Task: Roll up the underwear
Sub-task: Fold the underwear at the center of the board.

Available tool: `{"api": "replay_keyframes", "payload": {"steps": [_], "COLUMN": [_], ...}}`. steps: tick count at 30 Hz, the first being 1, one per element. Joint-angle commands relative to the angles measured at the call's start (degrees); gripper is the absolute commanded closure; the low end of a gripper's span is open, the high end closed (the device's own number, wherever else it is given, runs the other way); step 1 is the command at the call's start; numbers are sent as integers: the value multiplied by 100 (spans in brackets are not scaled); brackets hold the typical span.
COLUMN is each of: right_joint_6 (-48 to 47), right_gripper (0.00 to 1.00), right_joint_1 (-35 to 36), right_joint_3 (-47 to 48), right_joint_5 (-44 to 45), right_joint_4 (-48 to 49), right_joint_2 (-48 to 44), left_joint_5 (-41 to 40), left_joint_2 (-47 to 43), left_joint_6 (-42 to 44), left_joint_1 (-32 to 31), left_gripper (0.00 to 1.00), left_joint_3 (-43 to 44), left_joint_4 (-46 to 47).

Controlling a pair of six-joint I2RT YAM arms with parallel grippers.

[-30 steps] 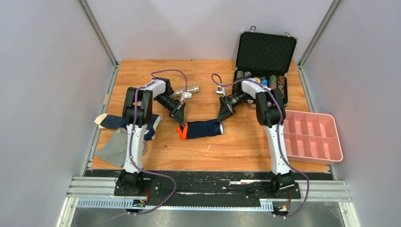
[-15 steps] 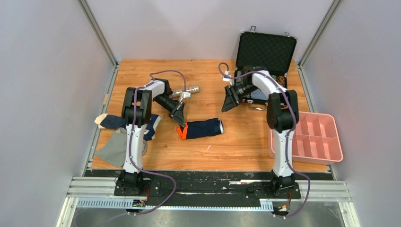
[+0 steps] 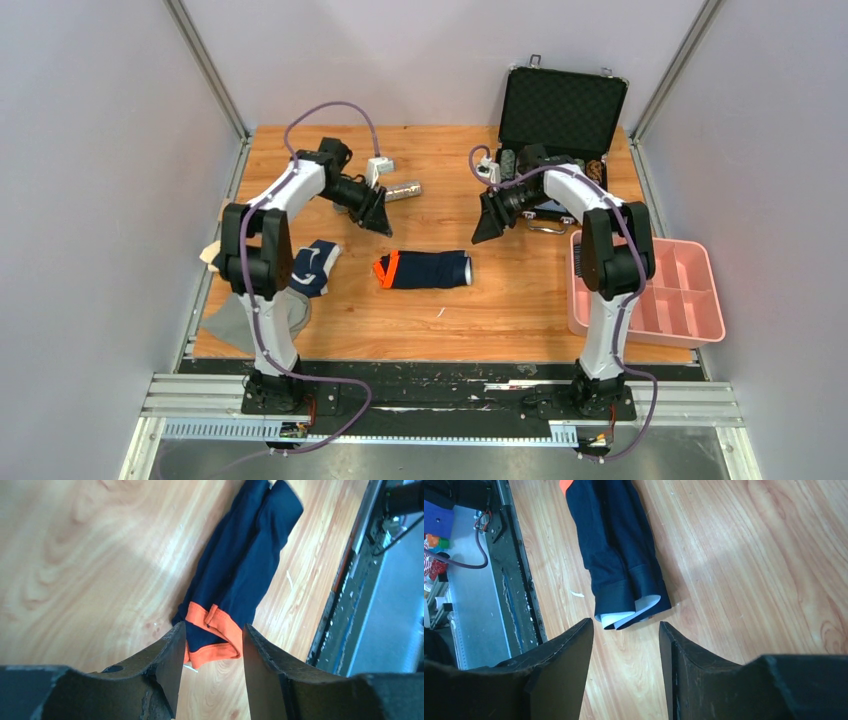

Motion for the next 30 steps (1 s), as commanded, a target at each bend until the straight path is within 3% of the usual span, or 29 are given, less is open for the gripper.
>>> {"api": "replay_keyframes", "payload": {"steps": [1, 10, 15, 21, 30], "right_joint_6": [-188, -175, -200, -424, -488], "right_gripper": [47, 41, 39, 45, 44], "right_joint_1": [187, 493, 505, 570, 715], "right_joint_3": [308, 581, 456, 437, 361], "right_joint_5": [-121, -154, 35, 302, 620], "right_joint_4": [256, -408, -460, -645, -643], "right_joint_2": [262, 597, 570, 623, 685], "left_joint_5": [-100, 103, 190, 86, 116], "left_joint_2": [-744, -229, -27, 285, 458], "left_joint_6": [-898, -1328, -1065, -512, 8], "left_joint_1": [37, -86, -128, -273, -334], "left_gripper": [46, 43, 40, 41, 41], "left_joint_3": [-385, -351, -182, -1, -4], "left_joint_4": [1319, 1405, 1051, 349, -236]}}
